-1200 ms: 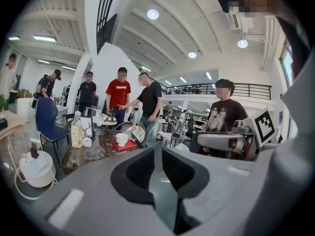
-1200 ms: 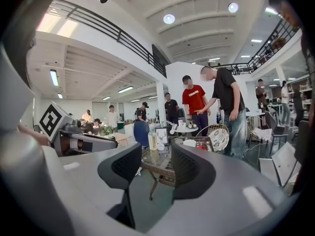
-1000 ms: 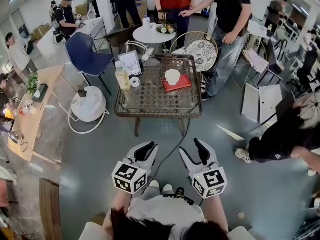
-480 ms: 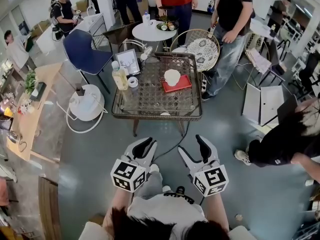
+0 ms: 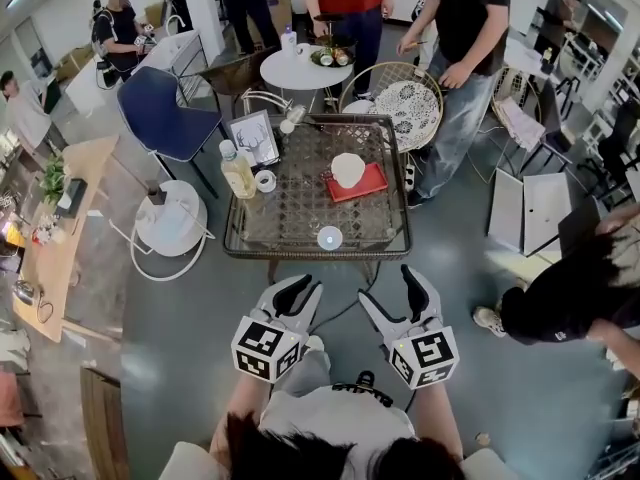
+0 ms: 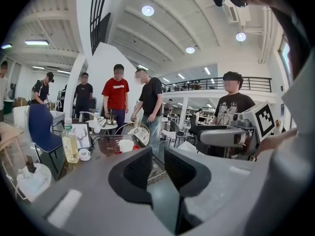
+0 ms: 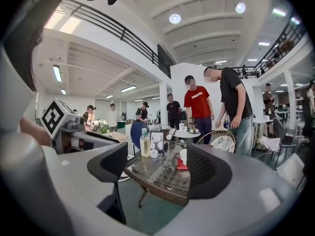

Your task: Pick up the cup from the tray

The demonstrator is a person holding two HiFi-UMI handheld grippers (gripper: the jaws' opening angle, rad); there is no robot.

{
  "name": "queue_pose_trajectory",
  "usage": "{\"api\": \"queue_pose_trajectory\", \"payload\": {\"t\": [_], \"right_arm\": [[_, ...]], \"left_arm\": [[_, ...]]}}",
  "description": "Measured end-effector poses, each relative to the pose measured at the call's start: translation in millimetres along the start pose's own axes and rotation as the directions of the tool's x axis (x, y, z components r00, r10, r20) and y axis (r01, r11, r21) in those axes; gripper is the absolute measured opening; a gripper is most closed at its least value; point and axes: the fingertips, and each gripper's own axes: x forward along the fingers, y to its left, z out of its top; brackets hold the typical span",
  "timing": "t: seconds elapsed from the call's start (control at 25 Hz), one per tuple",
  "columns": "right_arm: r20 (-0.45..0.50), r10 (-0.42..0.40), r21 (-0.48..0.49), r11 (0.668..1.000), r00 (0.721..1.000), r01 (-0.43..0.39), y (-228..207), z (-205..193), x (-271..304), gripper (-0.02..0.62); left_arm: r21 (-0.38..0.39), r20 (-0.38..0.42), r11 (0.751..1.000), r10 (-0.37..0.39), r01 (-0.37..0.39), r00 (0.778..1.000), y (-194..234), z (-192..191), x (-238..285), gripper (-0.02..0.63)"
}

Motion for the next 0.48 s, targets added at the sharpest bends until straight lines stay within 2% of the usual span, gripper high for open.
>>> {"api": "queue_pose_trajectory", "payload": {"t": [0.24,0.48], "right_arm": [[-0.023,-0.009,-0.004,1.000,1.000,0.009,-4.9,6.4,29.5,0.393],[-0.022,-0.040,-0.005,0.999,0.999,0.040,-15.2,15.2,52.1,0.404]], "left_arm": [[-0.008,-0.002,1.000,-0.026,0.026,1.000,27.5,12.1,16.7,0.061],[0.053,-0.026,0.998,-0.035,0.037,0.999,51.2,21.6,34.7,0.076]]}}
